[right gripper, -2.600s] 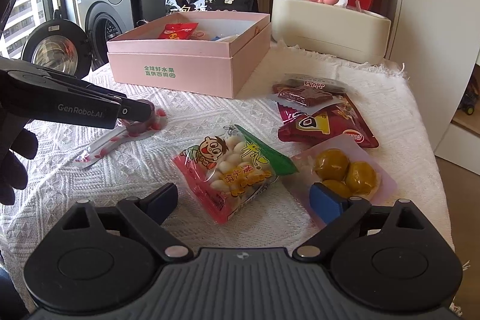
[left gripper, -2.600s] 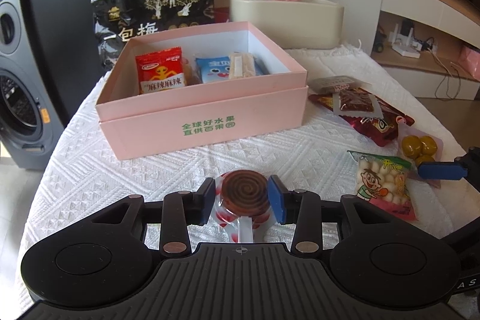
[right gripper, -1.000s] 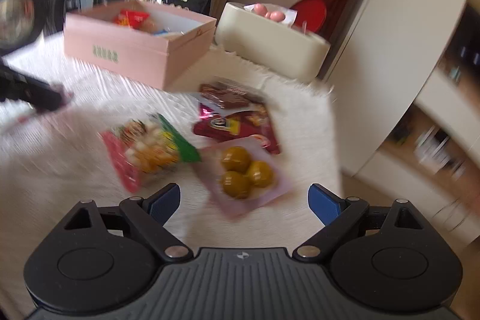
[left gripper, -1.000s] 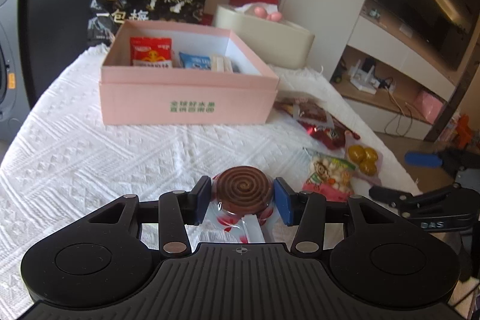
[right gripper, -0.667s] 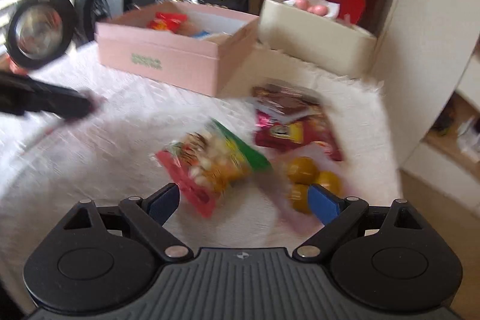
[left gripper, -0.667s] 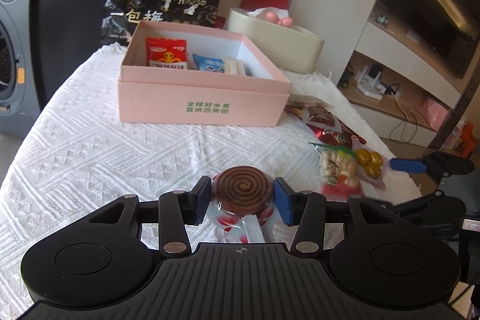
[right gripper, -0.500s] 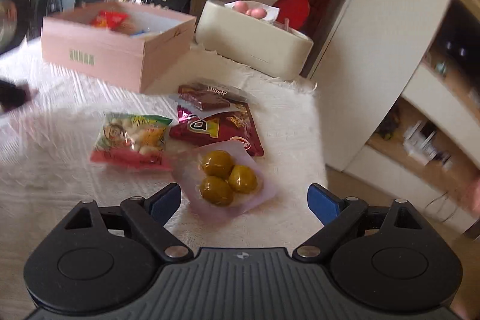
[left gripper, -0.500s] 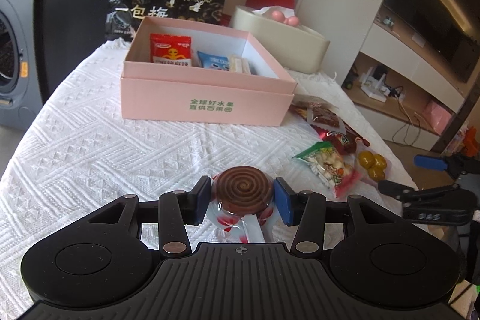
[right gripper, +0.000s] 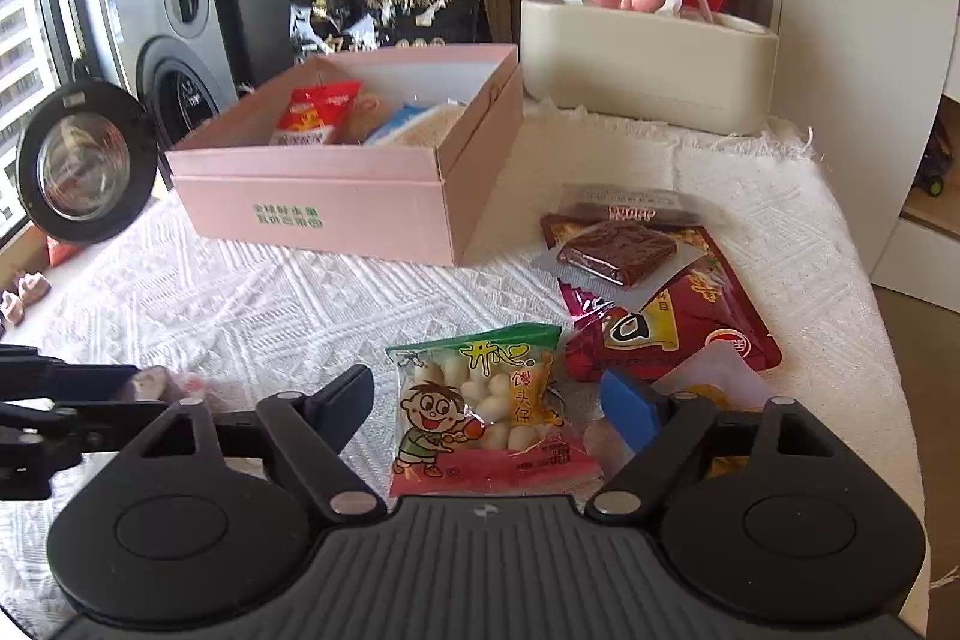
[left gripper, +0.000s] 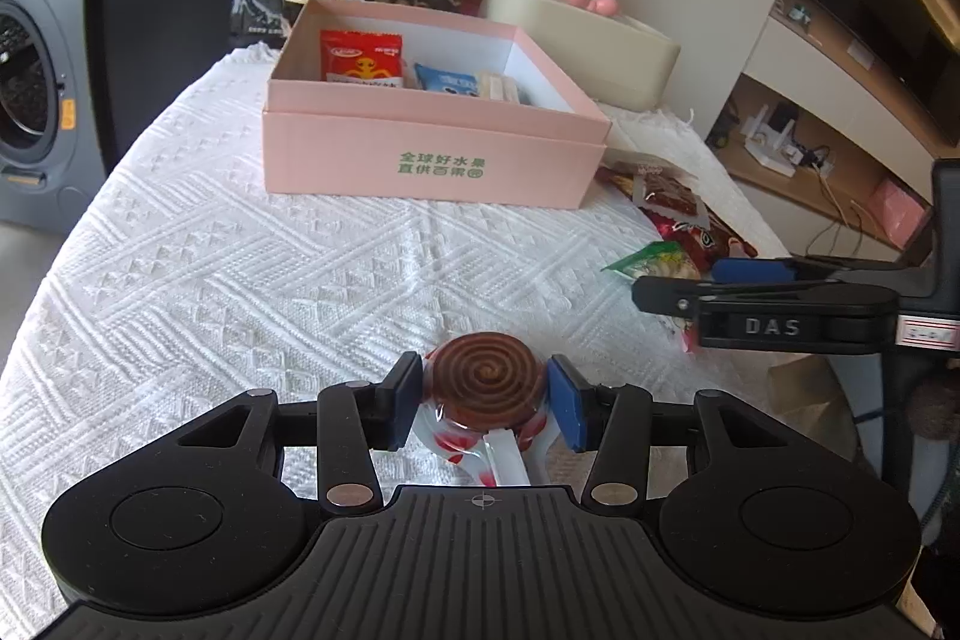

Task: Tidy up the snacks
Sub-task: 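Drop the lollipop into the pink box with left while right drops the candy bag in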

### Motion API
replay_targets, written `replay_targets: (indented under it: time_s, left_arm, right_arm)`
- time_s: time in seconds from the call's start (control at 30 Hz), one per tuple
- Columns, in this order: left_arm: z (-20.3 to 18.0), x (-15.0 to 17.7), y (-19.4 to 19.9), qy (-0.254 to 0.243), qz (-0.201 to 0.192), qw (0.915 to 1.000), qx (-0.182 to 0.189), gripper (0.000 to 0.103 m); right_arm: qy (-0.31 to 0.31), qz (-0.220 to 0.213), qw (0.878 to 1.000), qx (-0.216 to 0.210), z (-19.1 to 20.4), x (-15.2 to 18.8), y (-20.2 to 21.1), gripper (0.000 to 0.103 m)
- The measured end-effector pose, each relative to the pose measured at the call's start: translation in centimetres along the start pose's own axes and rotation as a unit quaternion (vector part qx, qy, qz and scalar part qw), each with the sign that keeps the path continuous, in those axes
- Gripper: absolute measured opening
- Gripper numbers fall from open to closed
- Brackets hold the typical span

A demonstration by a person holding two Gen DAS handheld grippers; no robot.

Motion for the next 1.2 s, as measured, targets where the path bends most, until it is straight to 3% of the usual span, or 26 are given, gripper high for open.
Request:
replay_targets:
  time_s: [0.07, 0.13, 0.3, 0.53, 0.67, 0.77, 0.83, 0.93, 1.07, 1.2]
  left_arm:
    - [-0.1, 0.0, 0.3, -0.002, -0.001, 1.0, -0.003, 0.051]
    - [-0.3, 0.0, 0.7, -0.007, -0.002, 0.9999, -0.006, 0.051]
    - [-1.6, -0.3, 2.1, -0.032, -0.011, 0.9994, -0.011, 0.051]
    - [-3.7, -2.5, 4.8, -0.066, -0.053, 0.9964, -0.011, 0.051]
    - [-4.0, -6.6, 6.2, -0.092, -0.105, 0.9902, -0.009, 0.051]
    - [-2.6, -11.3, 6.5, -0.082, -0.157, 0.9841, -0.019, 0.051]
    - [-1.0, -14.9, 5.5, -0.047, -0.18, 0.9825, -0.012, 0.051]
    - [1.5, -18.9, 1.7, -0.005, -0.184, 0.9827, -0.015, 0.051]
    - [4.9, -20.5, -5.8, 0.044, -0.128, 0.9908, -0.008, 0.051]
    - [6.0, -19.1, -10.8, 0.036, -0.072, 0.9967, -0.001, 0.051]
  right_arm:
    - [-0.001, 0.003, 1.0, 0.002, 0.0, 0.2, -0.1, 0.081]
    - [0.006, 0.013, 1.0, -0.005, 0.1, 0.4, 0.2, 0.058]
    - [0.022, 0.014, 0.999, -0.04, 1.3, 0.8, 3.0, 0.056]
    - [0.037, -0.07, 0.993, -0.089, 2.5, -2.0, 10.7, 0.056]
    - [0.041, -0.112, 0.989, -0.087, 2.2, -4.6, 13.2, 0.056]
    - [0.047, -0.13, 0.988, -0.068, 1.8, -6.1, 13.5, 0.056]
    - [0.049, -0.136, 0.987, -0.064, 1.7, -6.7, 13.3, 0.056]
    - [0.046, -0.134, 0.988, -0.066, 1.4, -7.1, 12.3, 0.056]
    - [0.044, -0.113, 0.991, -0.057, 1.0, -6.9, 9.7, 0.056]
    - [0.041, -0.087, 0.994, -0.049, 0.2, -6.5, 7.0, 0.056]
Point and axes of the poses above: each gripper's, at about its wrist camera, not at the fingertips, and y roughly against the way its jaws point, z to its left, x to its underside, the point moved 5 cm from there along -y, roughly the way its jaws point
